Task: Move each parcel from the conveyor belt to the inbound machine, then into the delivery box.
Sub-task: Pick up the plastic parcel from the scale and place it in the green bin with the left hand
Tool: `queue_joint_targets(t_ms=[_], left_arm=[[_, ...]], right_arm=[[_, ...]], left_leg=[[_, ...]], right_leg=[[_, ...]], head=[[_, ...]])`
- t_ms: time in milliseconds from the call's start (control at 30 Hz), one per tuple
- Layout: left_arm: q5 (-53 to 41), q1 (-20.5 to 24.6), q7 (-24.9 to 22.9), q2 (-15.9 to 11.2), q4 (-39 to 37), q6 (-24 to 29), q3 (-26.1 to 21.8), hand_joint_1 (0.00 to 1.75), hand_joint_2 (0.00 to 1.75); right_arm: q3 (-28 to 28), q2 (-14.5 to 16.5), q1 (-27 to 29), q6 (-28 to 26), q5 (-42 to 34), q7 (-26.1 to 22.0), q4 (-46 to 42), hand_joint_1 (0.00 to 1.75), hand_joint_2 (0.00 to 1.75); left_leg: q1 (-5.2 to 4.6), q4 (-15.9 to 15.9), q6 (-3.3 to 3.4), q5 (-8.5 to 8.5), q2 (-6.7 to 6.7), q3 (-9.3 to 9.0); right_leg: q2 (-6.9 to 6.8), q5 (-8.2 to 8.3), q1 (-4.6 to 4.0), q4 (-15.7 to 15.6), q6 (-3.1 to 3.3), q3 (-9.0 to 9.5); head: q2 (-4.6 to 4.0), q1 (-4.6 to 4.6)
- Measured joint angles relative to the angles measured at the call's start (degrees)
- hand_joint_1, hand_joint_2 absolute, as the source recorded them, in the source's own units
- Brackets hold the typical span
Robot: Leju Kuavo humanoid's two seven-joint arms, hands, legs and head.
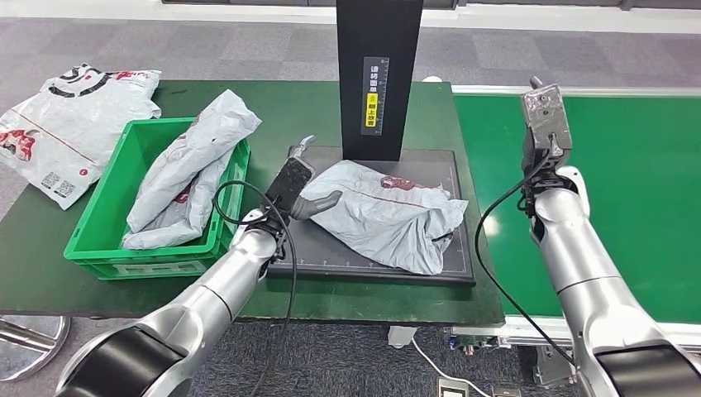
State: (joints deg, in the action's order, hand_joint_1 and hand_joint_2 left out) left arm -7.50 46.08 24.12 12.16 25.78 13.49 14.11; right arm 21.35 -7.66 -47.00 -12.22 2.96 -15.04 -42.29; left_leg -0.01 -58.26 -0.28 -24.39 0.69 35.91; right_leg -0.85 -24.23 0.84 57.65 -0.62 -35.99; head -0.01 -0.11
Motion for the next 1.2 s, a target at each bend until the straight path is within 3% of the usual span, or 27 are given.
queue_joint_targets(t_ms=[233,500,967,1200], left_arm=[[-1.6,-0.2,0.1,0.5,0.0,1.4,1.4,0.0,1.75],[-13.4,-0.5,-2.7,3.8,-1.6,10.6,8.6,0.0,1.75],[-14.3,-0.5,-3.4,5.4,-3.5,11.0,11.1,0.0,1.75],[-22.6,-0.5,-11.8,5.9,-5.0,16.6,15.1,0.0,1.75]], right_arm=[[0.0,-0.2,0.2,0.0,0.0,-0.1,0.0,0.0,0.0],[-1.0,-0.2,3.2,0.0,-0.4,-2.1,0.0,0.0,0.0],[-2.0,-0.1,5.1,0.1,-0.5,-2.3,0.0,0.0,0.0],[-2.0,1.2,7.9,1.4,0.6,-4.3,-0.9,0.0,0.0]], left_leg=[[0.01,0.0,0.0,0.0,0.01,-0.01],[-0.02,0.0,0.05,-0.04,-0.13,0.04],[0.0,0.0,0.05,-0.02,-0.09,0.02],[-0.01,0.0,0.06,-0.04,-0.09,0.03]], right_leg=[[0.0,0.0,-0.01,0.0,0.0,-0.01],[-0.13,-0.02,0.02,0.0,-0.02,0.06],[-0.07,-0.01,0.0,0.0,-0.01,0.02],[-0.07,-0.02,0.0,0.0,-0.01,0.03]], head=[[0.01,0.0],[-0.01,0.0],[-0.01,0.0],[0.0,0.0]])
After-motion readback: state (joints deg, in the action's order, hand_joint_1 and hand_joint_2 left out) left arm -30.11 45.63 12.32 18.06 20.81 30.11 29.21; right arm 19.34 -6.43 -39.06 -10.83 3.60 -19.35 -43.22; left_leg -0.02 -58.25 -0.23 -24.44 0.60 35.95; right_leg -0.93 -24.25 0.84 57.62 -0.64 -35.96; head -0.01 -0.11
